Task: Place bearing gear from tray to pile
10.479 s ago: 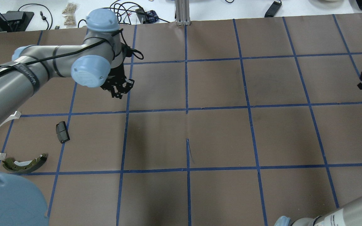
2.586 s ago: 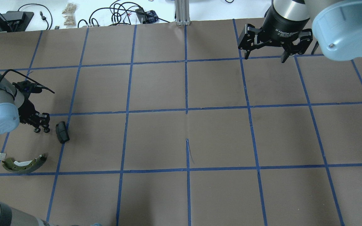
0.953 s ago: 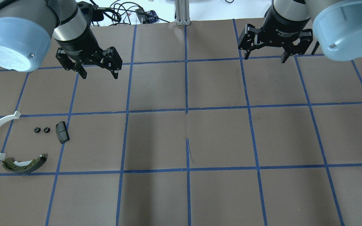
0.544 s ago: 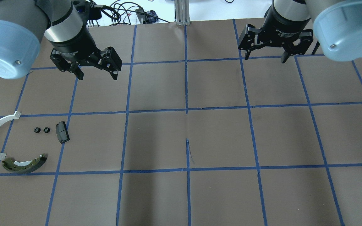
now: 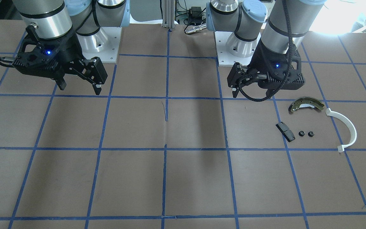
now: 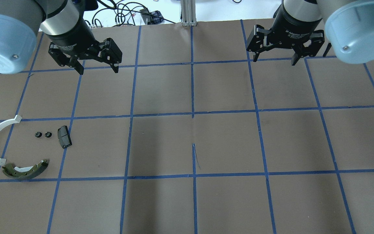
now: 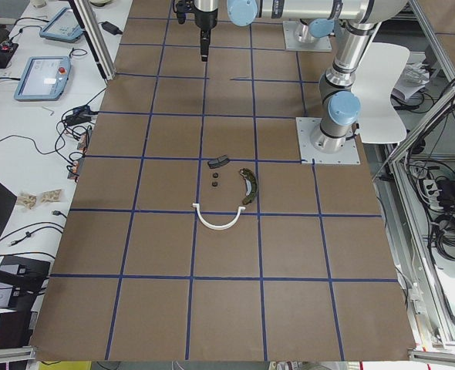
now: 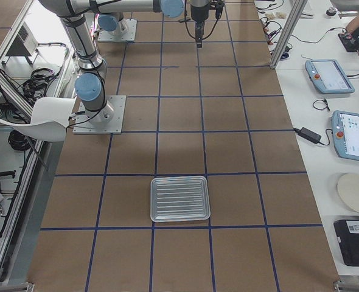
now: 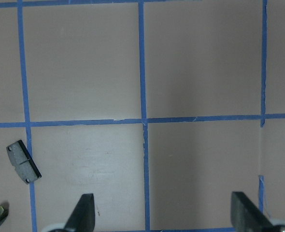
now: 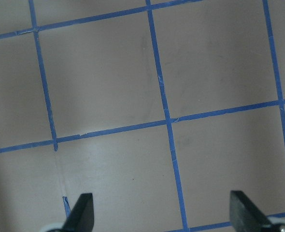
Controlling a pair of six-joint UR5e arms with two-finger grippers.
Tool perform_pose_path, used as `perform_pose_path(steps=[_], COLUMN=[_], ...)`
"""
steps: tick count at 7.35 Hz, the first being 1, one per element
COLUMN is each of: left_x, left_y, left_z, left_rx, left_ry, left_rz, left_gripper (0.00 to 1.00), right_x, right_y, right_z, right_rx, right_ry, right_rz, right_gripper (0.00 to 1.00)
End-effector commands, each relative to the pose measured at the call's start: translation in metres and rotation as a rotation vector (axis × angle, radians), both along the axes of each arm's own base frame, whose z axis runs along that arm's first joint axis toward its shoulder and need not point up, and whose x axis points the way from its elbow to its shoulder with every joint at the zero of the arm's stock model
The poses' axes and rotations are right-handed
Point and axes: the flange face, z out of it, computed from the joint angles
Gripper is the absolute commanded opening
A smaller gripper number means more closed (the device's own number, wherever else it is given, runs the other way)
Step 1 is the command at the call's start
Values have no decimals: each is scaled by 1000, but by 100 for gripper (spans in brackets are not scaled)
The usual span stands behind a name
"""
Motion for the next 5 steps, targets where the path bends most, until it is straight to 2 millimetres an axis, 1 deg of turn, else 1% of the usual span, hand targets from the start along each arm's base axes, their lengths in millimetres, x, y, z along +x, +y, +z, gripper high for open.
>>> perform_pose_path(steps=[1, 5], left_x=[3, 3], left_y=[1, 1], left_z=[6, 7], left_rx=[49, 43], left_ry=[-2, -11], left_rz=[6, -10], left_gripper=[100, 100], right_x=[1, 1], right_y=[0, -1], right_z=[-1, -1], right_rx=[1, -2], right_ry=[0, -2], right_rz=[1, 0], right_gripper=[100, 100])
